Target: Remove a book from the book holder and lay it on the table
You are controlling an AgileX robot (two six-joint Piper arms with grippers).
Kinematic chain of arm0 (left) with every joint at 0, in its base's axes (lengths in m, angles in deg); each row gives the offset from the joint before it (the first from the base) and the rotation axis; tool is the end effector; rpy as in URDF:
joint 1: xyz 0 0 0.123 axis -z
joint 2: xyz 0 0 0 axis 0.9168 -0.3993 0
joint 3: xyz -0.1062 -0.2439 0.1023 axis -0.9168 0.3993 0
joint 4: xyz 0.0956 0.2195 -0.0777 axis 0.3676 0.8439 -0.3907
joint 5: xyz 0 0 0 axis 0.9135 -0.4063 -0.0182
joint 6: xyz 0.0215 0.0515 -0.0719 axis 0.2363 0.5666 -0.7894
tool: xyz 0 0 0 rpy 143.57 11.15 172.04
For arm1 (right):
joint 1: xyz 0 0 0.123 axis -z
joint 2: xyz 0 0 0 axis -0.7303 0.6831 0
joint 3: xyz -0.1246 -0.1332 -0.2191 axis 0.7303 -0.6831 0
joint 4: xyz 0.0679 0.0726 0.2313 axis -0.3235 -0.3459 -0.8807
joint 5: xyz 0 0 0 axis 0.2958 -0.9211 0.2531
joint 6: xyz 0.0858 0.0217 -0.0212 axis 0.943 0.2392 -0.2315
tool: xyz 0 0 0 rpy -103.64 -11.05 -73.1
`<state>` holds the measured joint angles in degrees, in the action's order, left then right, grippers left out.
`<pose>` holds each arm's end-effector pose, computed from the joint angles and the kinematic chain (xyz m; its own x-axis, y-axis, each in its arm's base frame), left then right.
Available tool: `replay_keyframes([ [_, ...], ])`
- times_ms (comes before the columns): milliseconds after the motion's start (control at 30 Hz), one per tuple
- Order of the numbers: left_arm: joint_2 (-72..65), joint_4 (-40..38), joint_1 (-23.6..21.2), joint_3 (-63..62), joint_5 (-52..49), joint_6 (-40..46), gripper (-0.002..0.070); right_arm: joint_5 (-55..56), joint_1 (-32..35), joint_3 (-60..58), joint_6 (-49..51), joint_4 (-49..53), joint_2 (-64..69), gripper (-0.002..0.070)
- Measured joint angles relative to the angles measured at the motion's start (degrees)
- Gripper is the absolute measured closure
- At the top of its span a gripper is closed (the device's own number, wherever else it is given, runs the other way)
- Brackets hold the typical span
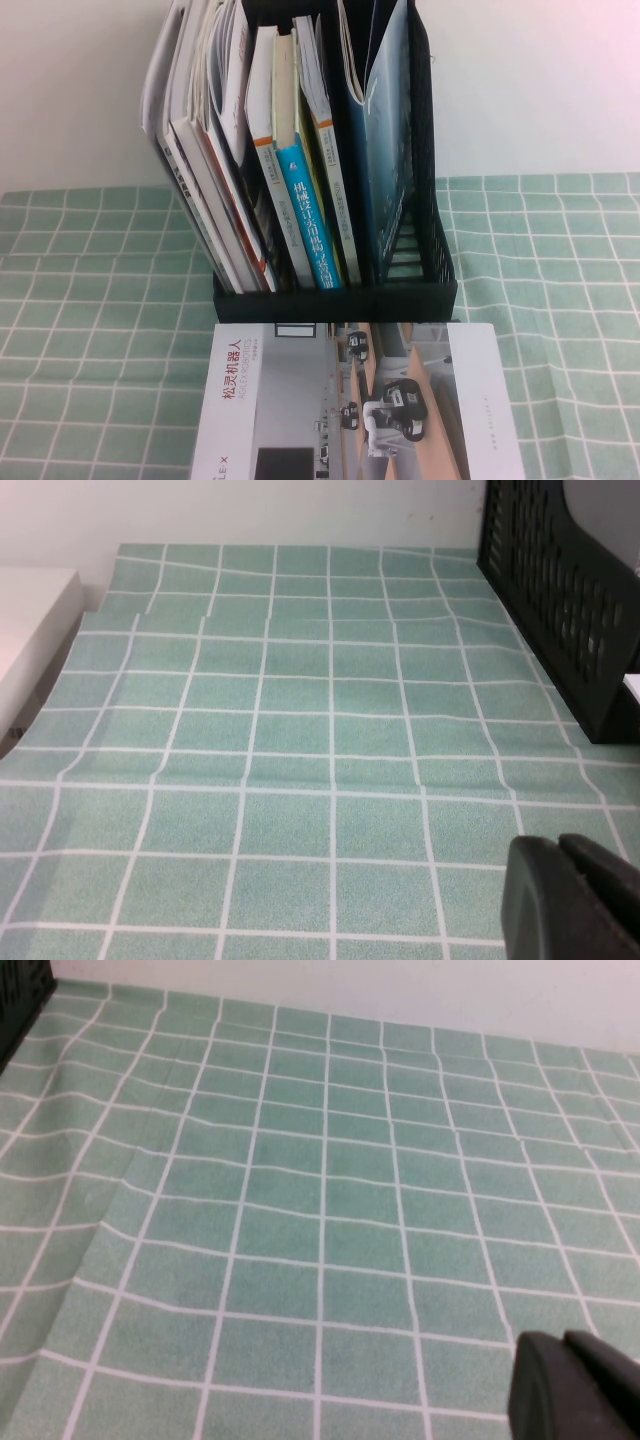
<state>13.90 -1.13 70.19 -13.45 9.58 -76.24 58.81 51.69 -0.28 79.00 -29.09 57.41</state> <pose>0.0532 -0.0035 0.1754 -0.2673 -0.0924 -0.9592 0.0359 0.9937 -0.1058 0.0526 -0.0062 0.1723 -0.2970 -0.1544 -0.9423 0.0499 0.9830 -0.1768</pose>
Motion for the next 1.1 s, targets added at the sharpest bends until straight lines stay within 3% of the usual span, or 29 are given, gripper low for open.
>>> replay_keyframes([
  [800,0.0,4.4,0.0,0.0,0.6,2.5,0.0678,0.0,0.0,0.0,0.0,1.6,0.0,0.0678],
  [1100,0.0,1.3,0.0,0.2,17.1,2.6,0.0678,3.6,0.0,-0.1,-1.2,3.6,0.0,0.0678],
])
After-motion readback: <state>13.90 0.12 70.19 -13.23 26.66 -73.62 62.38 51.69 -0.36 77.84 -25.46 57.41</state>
